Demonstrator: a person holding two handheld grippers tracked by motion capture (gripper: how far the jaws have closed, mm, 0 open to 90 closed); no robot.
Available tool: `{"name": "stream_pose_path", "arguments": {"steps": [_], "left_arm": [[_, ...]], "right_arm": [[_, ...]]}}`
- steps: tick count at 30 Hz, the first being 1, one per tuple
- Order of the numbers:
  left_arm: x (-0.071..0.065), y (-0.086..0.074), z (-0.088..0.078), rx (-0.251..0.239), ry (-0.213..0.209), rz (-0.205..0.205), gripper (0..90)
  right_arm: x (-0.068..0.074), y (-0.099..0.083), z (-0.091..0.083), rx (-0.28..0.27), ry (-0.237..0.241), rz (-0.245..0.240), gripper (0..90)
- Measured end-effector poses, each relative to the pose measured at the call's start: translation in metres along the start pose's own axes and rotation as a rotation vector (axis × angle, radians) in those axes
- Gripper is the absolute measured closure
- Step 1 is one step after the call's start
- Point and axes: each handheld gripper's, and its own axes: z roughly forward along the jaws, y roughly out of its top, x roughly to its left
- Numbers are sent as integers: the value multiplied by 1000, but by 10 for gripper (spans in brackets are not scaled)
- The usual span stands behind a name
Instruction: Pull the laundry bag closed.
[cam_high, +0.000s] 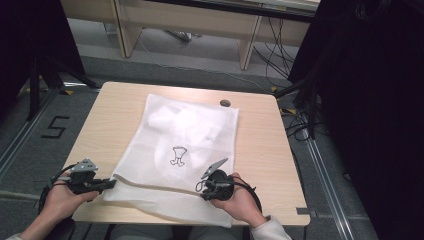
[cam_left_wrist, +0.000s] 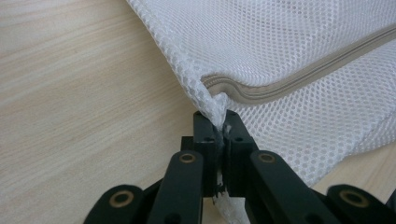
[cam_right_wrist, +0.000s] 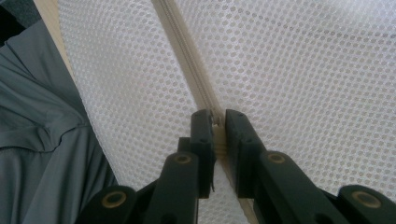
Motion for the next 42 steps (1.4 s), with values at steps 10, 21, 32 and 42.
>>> {"name": "stream_pose_path", "arguments": {"steps": [10,21,32,42], "left_arm": [[0,0,0,0,-2,1,856],[0,0,0,2,-1,0,856],[0,0,0,3,-5,-1,856],[0,0,0,2,-4,-3,856]], "right_arm": [[-1,-3,0,4,-1,7,824],[-3,-8,-3,2,-3,16,824],[-4,-9,-4,4,-5,18,824],[-6,-15,-7,3,-9,24,824]]}}
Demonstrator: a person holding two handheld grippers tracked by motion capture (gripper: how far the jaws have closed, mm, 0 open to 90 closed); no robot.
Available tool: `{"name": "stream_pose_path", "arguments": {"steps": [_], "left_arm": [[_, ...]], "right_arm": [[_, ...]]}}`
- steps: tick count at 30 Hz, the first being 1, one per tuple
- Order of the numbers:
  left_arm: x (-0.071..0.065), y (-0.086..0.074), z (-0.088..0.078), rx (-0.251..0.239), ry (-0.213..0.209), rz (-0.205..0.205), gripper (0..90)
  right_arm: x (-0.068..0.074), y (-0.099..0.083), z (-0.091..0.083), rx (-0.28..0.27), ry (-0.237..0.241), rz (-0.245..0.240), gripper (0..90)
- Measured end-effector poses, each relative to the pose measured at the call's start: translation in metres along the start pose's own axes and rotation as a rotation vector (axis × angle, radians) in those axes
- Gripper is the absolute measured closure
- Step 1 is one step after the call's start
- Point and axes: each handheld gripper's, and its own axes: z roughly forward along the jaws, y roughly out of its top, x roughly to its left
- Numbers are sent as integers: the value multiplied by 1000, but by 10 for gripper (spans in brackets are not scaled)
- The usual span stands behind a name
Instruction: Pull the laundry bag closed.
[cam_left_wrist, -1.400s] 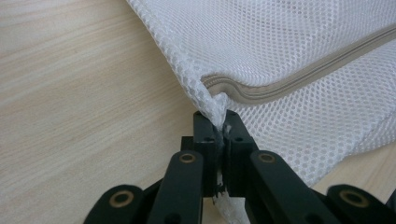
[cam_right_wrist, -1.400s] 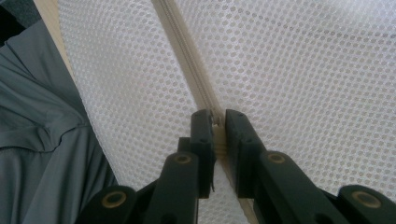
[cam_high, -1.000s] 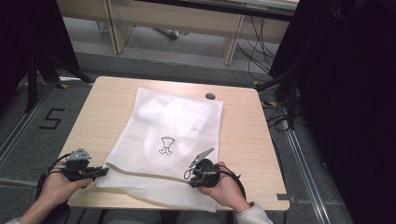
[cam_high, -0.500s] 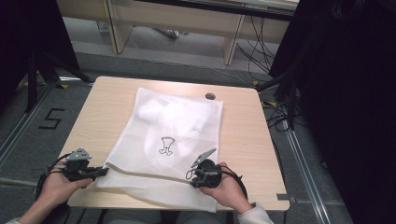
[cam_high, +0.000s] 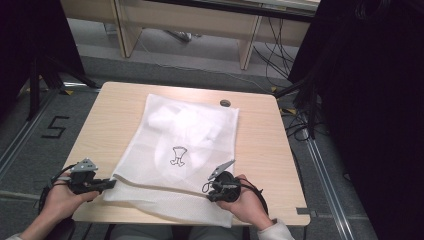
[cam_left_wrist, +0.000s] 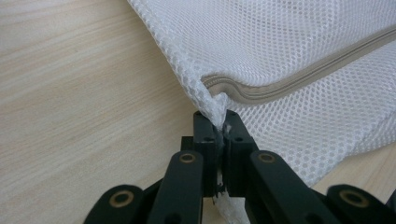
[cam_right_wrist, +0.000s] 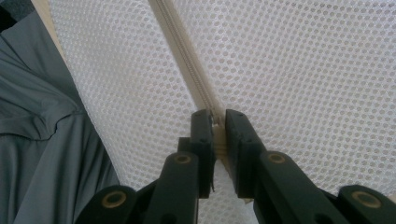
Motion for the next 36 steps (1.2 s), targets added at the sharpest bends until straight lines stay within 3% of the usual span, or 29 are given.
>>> {"name": "stream_pose_path", "arguments": {"steps": [10,11,12,14,16,17,21,25,26,29,30,36], "left_arm": [[0,0,0,5,0,5,856],[-1,0,1,-13,5,-14,856],[0,0,0,4,0,3,856],[0,0,0,2,-1,1,856],[-1,0,1,-12,3,-18,856],[0,0,0,5,-1,1,856],[-1,0,1,-13,2,-20,856],[-1,0,1,-11,2,-18,856],[1,0,0,7,1,3,856],[0,0,0,3,0,-1,857],[-1,0,1,-12,8,-21,856],[0,0,0,3,-3,3,856]], "right_arm": [[-2,-5,-2,1,-4,13,824],[-2,-5,-3,1,-2,12,824],[-2,-6,-3,4,-9,9,824],[-1,-7,-4,5,-7,35,824],[-3,-8,-4,1,-8,11,824],[-3,-9,-5,5,-5,28,824],[-4,-10,-6,9,-1,21,823],[-3,-11,-7,12,0,39,824],[-5,-11,-7,13,-11,24,824],[-7,-13,-7,13,-10,21,824],[-6,-14,-7,13,-13,33,824],[-8,-16,-9,17,-12,44,824]]}}
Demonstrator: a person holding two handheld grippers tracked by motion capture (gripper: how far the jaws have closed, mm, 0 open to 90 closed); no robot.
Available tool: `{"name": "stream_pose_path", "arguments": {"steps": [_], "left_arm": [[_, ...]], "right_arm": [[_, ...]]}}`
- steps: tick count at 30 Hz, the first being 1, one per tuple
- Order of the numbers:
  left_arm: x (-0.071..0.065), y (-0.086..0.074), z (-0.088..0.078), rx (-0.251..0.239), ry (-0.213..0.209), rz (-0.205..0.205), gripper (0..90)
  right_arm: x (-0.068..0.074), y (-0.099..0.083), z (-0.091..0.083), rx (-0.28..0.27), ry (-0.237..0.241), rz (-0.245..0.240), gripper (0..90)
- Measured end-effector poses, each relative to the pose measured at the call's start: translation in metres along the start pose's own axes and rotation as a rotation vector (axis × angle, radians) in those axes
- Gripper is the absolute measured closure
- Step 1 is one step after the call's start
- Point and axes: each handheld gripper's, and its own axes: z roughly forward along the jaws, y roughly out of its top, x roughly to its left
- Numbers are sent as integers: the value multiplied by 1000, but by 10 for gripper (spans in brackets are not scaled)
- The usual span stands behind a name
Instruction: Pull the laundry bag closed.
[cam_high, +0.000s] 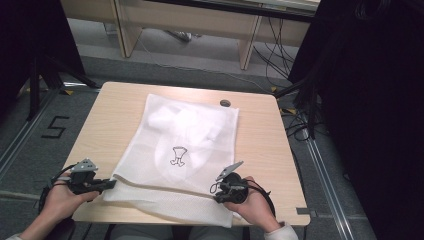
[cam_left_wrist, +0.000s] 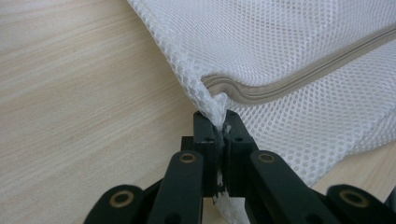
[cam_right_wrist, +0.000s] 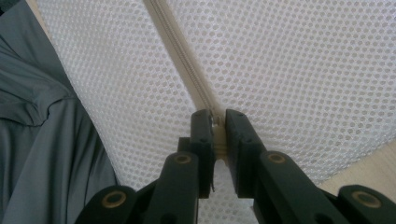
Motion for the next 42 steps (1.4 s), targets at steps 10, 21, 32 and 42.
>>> {"name": "stream_pose_path", "arguments": {"steps": [10,21,32,42], "left_arm": [[-2,0,1,0,-3,0,857],[-1,0,1,8,-7,10,856],[-3,0,2,17,-9,19,856],[-4,0,4,5,-3,3,856]], "right_arm": [[-2,-4,-2,3,3,19,823],[-6,-6,-2,-3,-3,3,823],[-8,-7,-2,3,-9,6,823],[-10,-10,-2,9,-8,14,823]]}}
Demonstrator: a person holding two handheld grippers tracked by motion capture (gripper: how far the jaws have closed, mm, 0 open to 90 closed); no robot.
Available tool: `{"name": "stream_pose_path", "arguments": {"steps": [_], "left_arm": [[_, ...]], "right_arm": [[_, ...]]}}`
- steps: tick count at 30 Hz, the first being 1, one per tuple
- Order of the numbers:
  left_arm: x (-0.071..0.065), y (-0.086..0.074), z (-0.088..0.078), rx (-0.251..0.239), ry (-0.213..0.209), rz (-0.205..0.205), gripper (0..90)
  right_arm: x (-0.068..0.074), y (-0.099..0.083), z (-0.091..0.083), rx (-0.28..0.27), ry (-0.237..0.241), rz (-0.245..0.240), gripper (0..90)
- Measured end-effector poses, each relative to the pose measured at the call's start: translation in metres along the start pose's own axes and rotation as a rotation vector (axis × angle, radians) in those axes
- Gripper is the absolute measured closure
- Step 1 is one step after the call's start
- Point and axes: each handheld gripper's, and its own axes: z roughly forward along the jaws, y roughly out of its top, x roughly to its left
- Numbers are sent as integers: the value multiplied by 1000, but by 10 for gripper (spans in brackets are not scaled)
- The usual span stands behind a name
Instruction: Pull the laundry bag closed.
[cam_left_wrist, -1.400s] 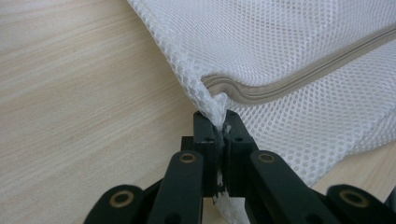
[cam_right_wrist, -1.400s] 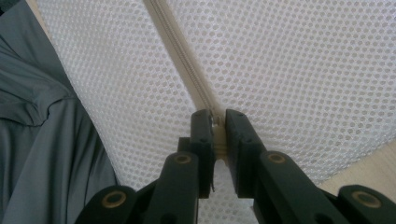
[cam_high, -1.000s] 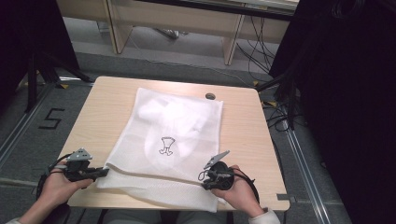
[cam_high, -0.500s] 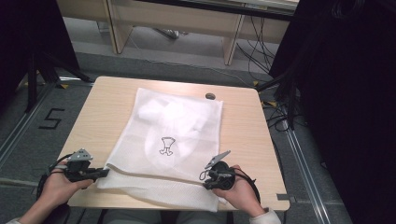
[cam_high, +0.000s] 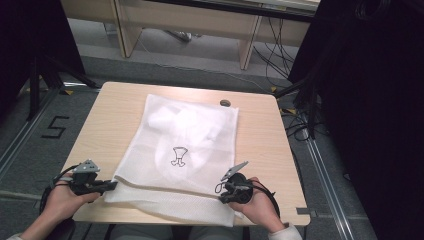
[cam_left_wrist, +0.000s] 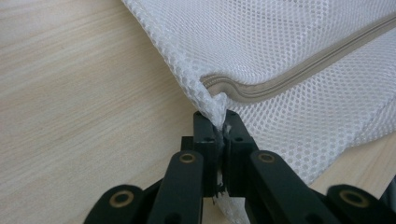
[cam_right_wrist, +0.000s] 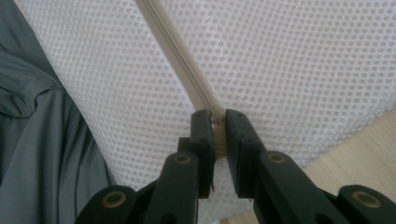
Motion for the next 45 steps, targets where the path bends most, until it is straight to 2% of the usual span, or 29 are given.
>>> {"name": "stream_pose_path", "arguments": {"steps": [5,7,8,9,10,11,12,14,15,19,21,23,24,25,30,31,33,35,36,37,38,40,41,43,45], "left_arm": [[0,0,0,1,-4,0,856],[1,0,-1,21,-9,25,856],[1,0,-1,18,-12,19,856],[0,0,0,8,-10,5,856],[0,0,-1,18,-13,19,856],[0,0,-1,18,-12,17,856],[0,0,-1,18,-13,18,856],[0,0,0,17,-21,18,856],[-1,1,-1,21,-18,21,856],[-1,0,0,26,-11,15,856],[-1,0,0,18,-21,21,856],[-3,-1,3,-16,-10,-3,856],[-2,0,0,19,-20,19,856],[-2,0,0,21,-18,21,856],[-2,0,2,10,-30,27,856],[-3,0,2,12,-41,16,856],[-4,0,3,13,-41,33,855],[-5,-1,5,-5,-43,19,855],[-5,-1,4,-3,-50,23,854],[-4,-1,3,13,-55,47,853],[-4,0,3,29,-64,46,849],[-7,-2,6,3,-67,31,834],[-7,-1,5,24,-71,39,822],[-9,-2,7,8,-66,38,794],[-9,-2,6,23,-63,53,738]], "right_arm": [[-1,-3,-1,7,-7,23,823],[-3,-4,-1,5,-11,5,823],[-4,-5,-2,6,-10,5,823],[-4,-5,-2,5,-9,10,822],[-3,-6,-3,10,-12,32,822],[-2,-6,-2,11,-10,47,822],[-6,-7,-2,3,-12,14,822],[-6,-8,-3,7,-15,15,822],[-6,-8,-2,11,-6,32,822],[-8,-10,-2,15,-23,20,822],[-8,-12,-3,21,-22,41,822],[-10,-13,-2,19,-13,26,821],[-11,-14,-2,13,0,23,821],[-10,-14,-2,20,-16,34,821],[-12,-16,-1,30,-22,27,821],[-13,-16,-1,33,-26,23,821],[-13,-17,0,38,-31,30,820],[-15,-18,0,40,-27,23,820],[-15,-18,0,40,-27,26,820],[-15,-18,0,41,-27,26,819],[-15,-18,1,42,-30,24,818],[-15,-18,1,41,-37,20,815],[-15,-19,1,40,-37,21,810],[-15,-19,2,33,-33,27,788],[-16,-21,0,18,-21,50,741]]}}
